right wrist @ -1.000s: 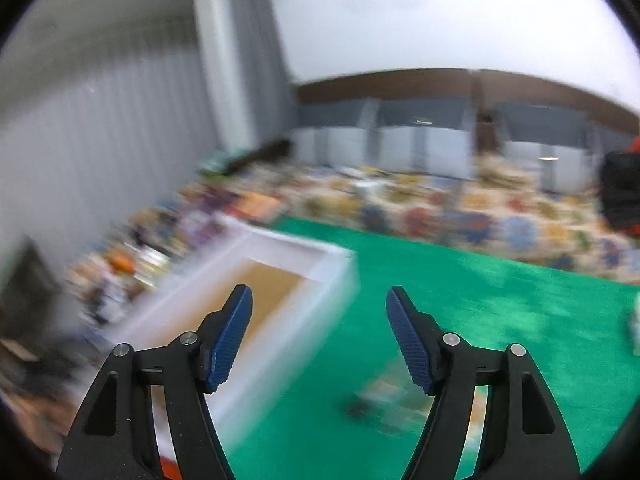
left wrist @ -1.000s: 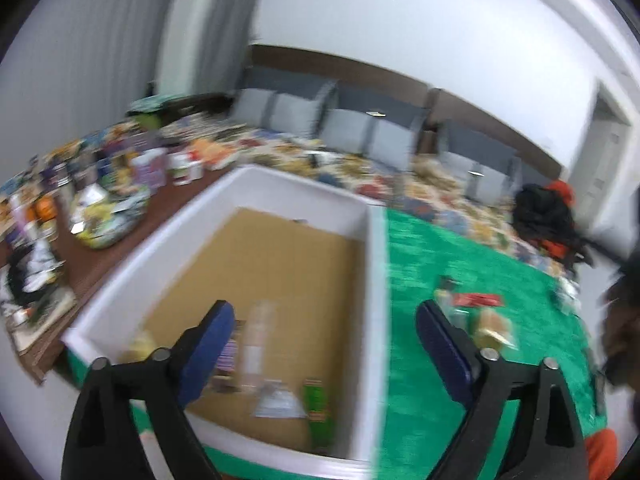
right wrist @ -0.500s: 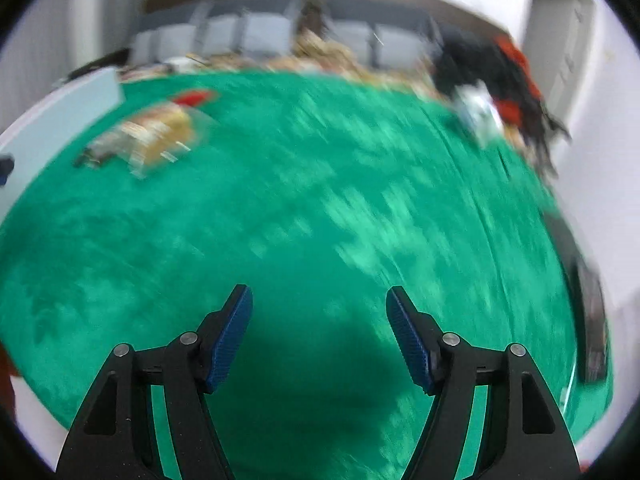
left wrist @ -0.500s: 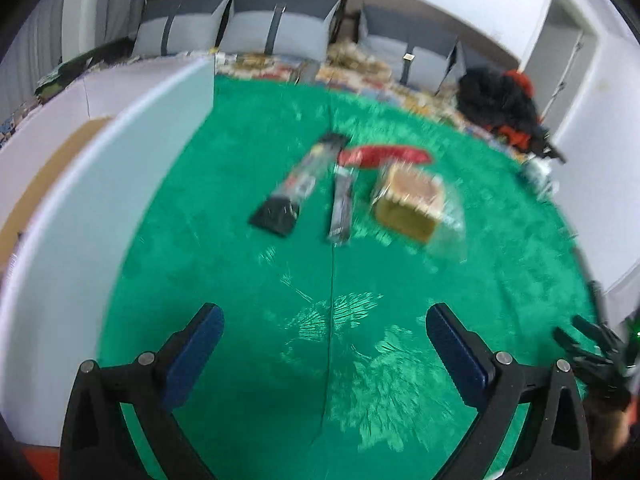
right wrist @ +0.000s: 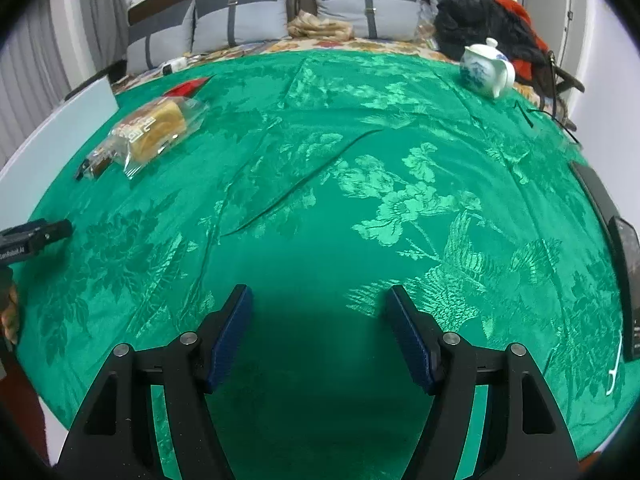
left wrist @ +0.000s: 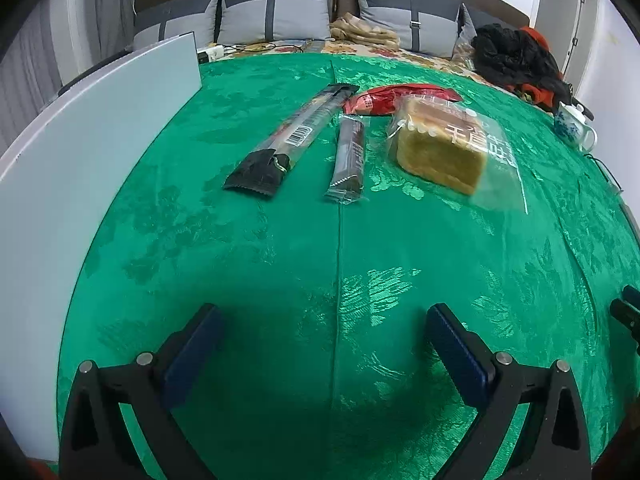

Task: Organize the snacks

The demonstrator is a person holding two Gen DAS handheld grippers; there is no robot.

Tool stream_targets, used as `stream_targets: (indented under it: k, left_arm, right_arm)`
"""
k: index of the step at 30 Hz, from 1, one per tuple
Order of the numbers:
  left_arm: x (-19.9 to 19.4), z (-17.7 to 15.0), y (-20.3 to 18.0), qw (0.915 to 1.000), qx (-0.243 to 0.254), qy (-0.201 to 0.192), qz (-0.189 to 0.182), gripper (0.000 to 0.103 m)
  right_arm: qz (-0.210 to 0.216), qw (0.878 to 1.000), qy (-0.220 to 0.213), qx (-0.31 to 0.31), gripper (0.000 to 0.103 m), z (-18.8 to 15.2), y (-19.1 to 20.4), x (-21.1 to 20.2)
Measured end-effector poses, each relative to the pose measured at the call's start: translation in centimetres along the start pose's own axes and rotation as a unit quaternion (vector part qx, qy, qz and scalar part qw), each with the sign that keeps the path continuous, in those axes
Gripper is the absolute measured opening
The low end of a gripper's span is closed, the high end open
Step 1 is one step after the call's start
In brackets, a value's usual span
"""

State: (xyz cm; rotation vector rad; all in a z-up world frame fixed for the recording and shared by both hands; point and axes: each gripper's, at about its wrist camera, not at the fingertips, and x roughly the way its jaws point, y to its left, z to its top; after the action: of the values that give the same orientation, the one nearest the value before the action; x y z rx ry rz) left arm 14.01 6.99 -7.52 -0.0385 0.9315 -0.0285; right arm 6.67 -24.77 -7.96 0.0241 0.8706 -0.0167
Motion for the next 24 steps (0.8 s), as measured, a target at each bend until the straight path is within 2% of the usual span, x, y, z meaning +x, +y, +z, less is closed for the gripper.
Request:
stream_targets:
  k: [11, 15, 24]
  left_arm:
    - [-0.07, 0.11, -0.02, 1.0, 0.001, -0.006, -0.008, 0.102]
    - [0.19, 0.16, -0.62, 0.9999, 0.015, 0.001, 0.008, 0.102]
    - [0.17, 0.08, -0.58, 0.9999, 0.015, 0.001, 0.008, 0.102]
  right_arm:
    - [-0.015, 1.0, -0.008, -0.01, 0.082, -0.05, 0.48, 0.53]
    - [-0.014, 1.0, -0.01, -0.011, 0.086, -0.08, 0.62, 0.64]
    - [-0.011, 1.0, -0.01, -0.012, 0.088, -0.04, 0.67, 0.7]
